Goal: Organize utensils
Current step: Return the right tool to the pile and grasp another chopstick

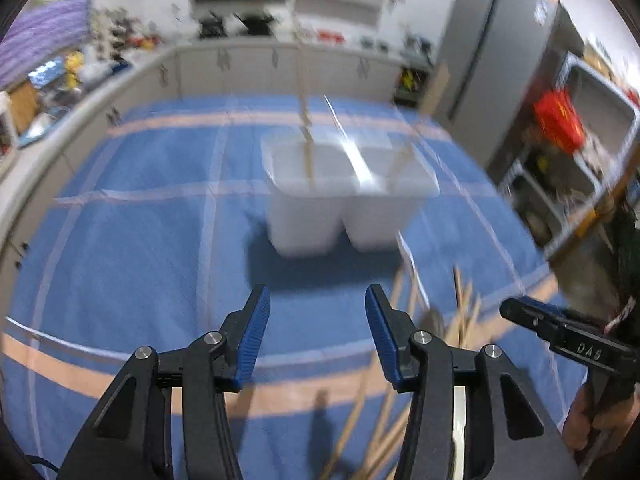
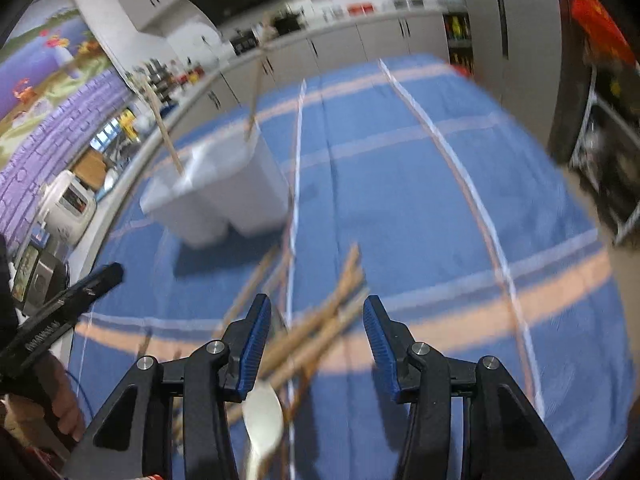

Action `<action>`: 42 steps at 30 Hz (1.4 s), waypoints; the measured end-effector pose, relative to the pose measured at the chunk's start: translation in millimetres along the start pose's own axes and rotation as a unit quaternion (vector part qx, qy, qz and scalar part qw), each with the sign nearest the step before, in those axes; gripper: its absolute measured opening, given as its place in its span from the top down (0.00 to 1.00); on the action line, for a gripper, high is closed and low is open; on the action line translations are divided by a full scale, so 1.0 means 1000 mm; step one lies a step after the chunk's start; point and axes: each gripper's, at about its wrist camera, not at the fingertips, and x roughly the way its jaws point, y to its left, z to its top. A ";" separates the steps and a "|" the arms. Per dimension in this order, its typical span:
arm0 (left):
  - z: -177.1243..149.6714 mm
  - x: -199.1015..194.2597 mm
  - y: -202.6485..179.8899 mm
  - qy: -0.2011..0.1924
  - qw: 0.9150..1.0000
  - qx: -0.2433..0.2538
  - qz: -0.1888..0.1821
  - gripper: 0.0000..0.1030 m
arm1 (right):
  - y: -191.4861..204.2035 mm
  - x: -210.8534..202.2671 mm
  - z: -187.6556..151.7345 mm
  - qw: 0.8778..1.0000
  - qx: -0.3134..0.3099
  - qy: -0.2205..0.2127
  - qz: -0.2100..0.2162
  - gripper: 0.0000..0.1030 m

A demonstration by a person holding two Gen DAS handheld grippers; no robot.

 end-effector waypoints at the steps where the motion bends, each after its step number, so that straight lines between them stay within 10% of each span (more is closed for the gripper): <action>1: -0.007 0.010 -0.007 0.016 1.000 0.009 -0.008 0.53 | -0.001 0.003 -0.007 1.000 0.003 0.007 0.001 0.52; 12: -0.023 0.069 -0.044 0.103 0.992 0.068 -0.037 0.78 | -0.008 0.022 -0.025 0.999 0.014 0.044 -0.007 0.65; 19: -0.016 0.079 -0.060 0.093 0.989 0.113 0.018 0.94 | 0.002 0.032 -0.015 0.999 -0.003 0.046 -0.026 0.69; 34: -0.038 0.048 0.007 0.103 0.994 -0.024 -0.002 0.95 | 0.034 0.064 0.017 0.995 -0.037 0.073 -0.055 0.76; 42: -0.050 0.033 0.028 0.108 0.993 -0.050 0.004 0.95 | 0.026 0.054 0.014 0.990 -0.076 0.094 -0.078 0.99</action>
